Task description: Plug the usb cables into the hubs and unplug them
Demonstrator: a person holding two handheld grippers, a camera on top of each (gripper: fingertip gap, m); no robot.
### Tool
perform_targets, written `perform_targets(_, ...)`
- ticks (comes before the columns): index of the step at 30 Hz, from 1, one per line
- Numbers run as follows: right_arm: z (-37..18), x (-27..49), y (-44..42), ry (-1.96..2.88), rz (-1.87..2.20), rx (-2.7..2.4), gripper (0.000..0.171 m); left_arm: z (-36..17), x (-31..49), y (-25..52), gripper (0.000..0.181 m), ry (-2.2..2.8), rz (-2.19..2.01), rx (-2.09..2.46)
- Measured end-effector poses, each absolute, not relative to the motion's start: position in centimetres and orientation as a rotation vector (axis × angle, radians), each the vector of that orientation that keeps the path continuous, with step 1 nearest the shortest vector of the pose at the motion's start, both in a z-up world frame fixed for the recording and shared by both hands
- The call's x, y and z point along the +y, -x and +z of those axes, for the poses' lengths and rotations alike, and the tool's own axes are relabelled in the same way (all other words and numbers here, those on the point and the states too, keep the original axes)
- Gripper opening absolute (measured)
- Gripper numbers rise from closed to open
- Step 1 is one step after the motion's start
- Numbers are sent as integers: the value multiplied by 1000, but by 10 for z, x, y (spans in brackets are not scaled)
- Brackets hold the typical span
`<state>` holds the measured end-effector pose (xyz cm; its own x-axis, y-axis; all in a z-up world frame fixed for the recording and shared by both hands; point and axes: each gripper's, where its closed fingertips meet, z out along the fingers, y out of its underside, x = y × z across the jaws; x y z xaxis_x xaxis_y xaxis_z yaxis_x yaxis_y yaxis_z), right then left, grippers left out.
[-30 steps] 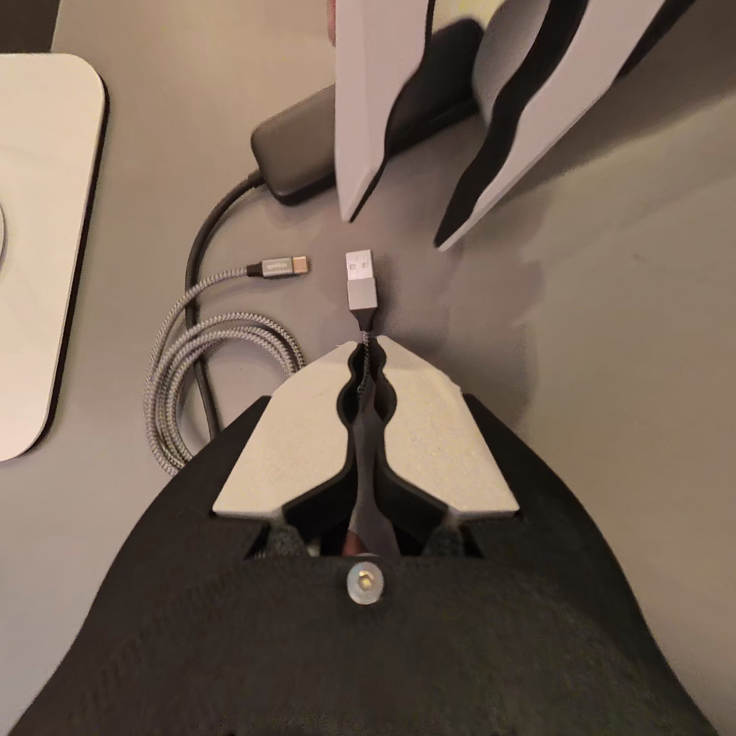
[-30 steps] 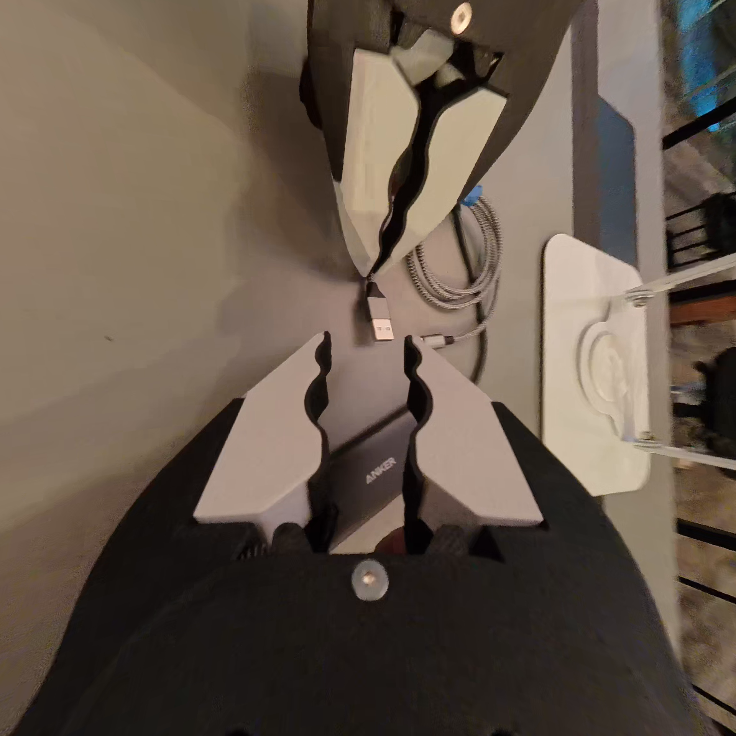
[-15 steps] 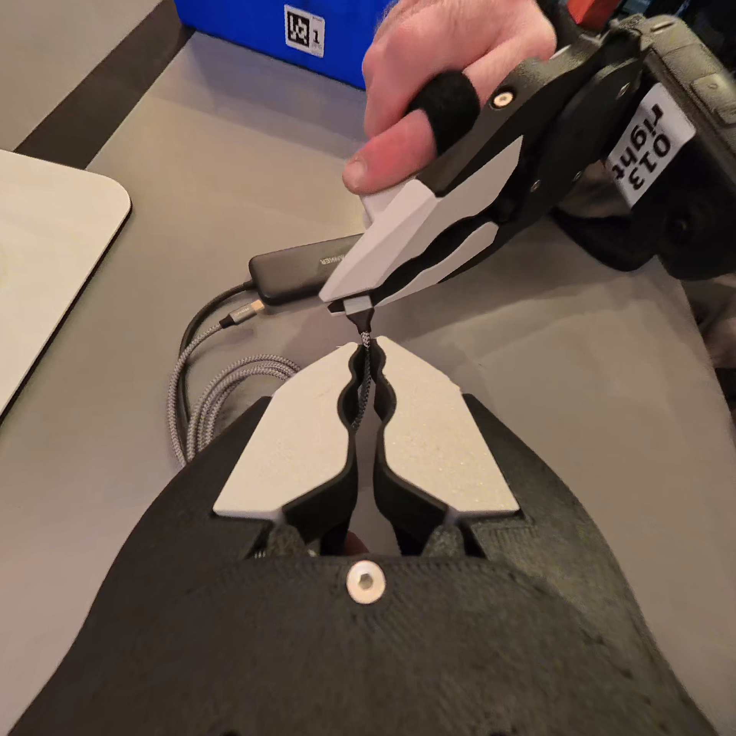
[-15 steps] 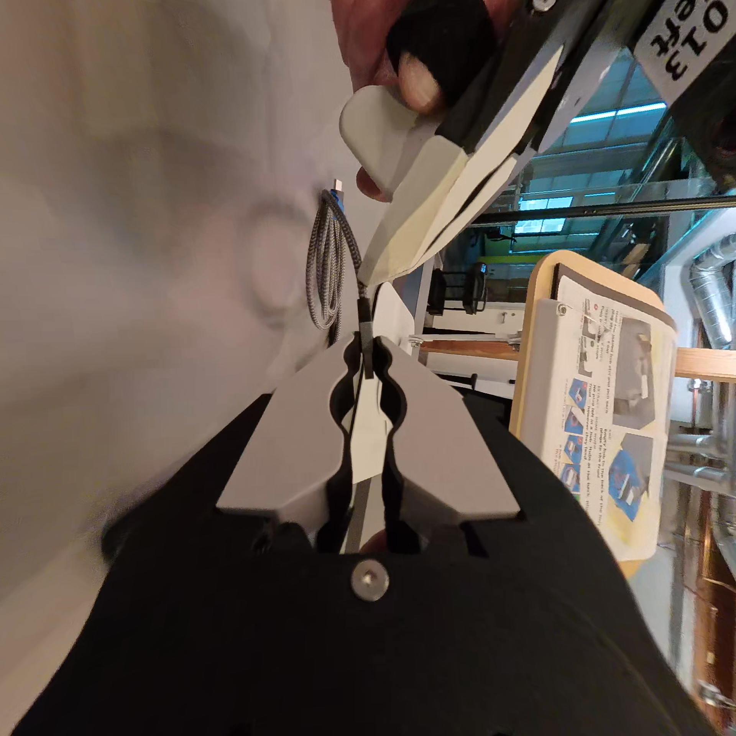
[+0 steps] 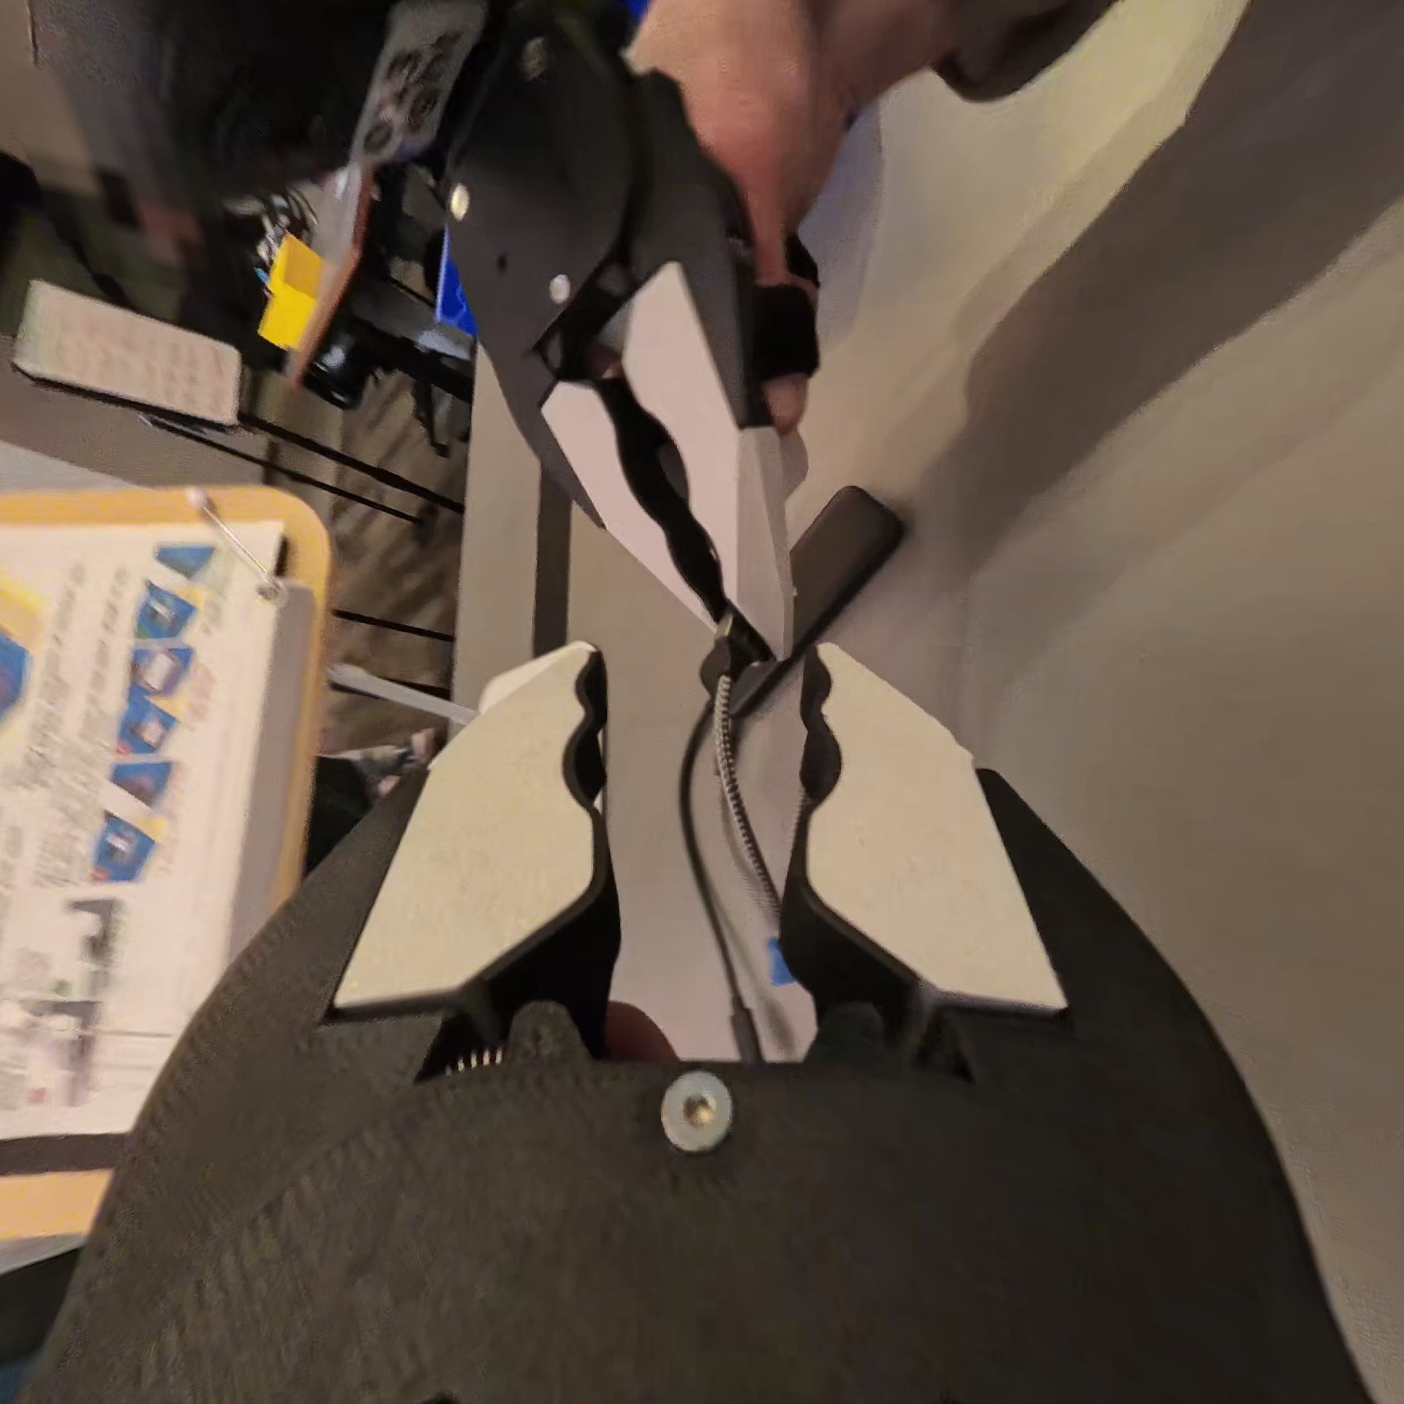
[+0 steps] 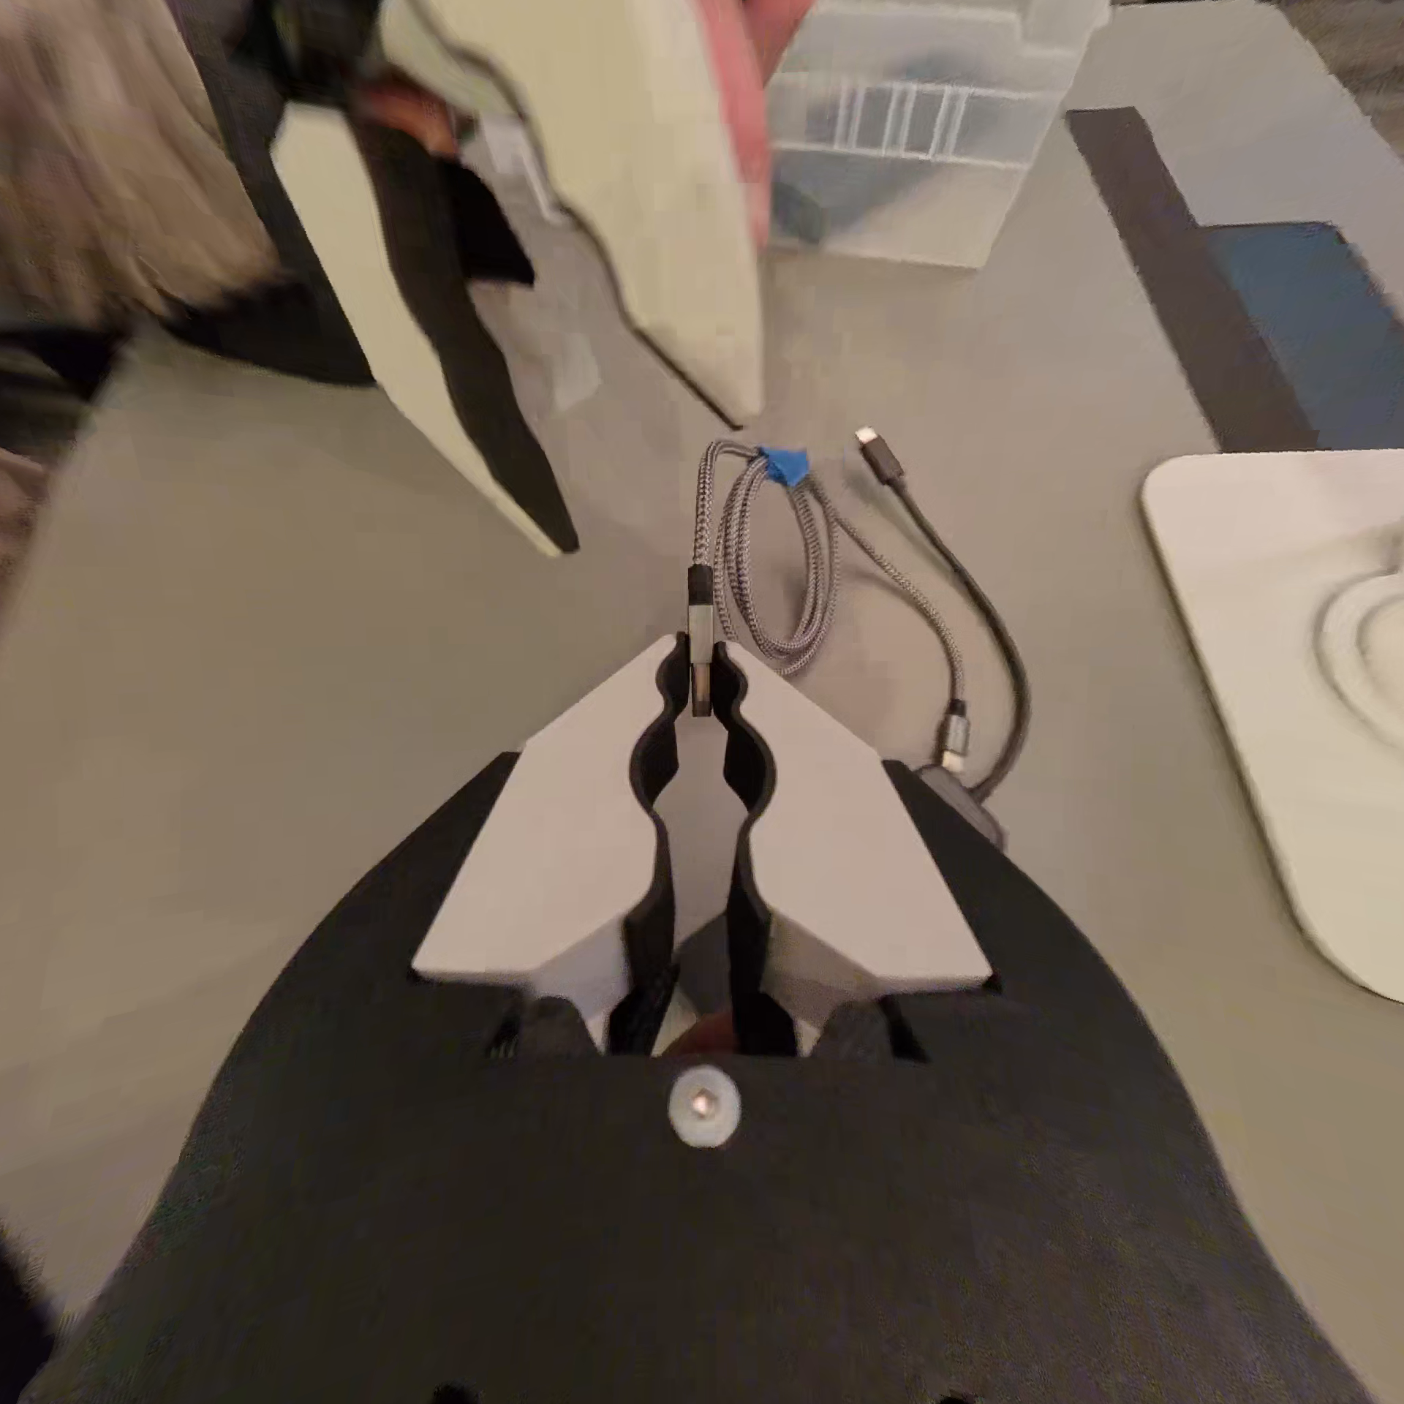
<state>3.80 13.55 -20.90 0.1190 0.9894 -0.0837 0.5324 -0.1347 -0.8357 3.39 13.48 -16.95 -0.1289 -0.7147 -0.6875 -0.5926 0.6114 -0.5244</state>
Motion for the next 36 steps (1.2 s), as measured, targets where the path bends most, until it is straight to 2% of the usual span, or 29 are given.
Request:
perform_targets(6,-187,97,-54,1669,1393,-1479,3,-171,114,-51,56,847,79,1896)
perform_targets(9,-186,85,-61,1636,1518,-1504,3,-176,106,-60,40,770,134,1914)
perform_targets(14,-192,74,-63,1650,1546,-1572,3,-181,103,-68,3,732,117,1887)
perform_targets(16,-190,78,-62,1654,1545,-1540,2,-180,107,-67,3,776,101,1877)
perform_targets(18,-185,90,-60,1642,1488,-1476,3,-178,115,-64,3,852,88,1850)
perform_targets(21,-162,116,-56,1558,1276,-1366,26,-169,130,-59,3,1043,-48,1752)
perform_targets(23,-159,131,-58,1511,982,-1401,32,-166,141,-53,3,1161,-143,1689)
perform_targets(27,-140,139,-56,1328,658,-1429,27,-156,149,-46,2,1312,-379,1573)
perform_targets(36,-129,141,-46,1196,595,-1383,15,-144,142,-46,3,1422,-728,1472)
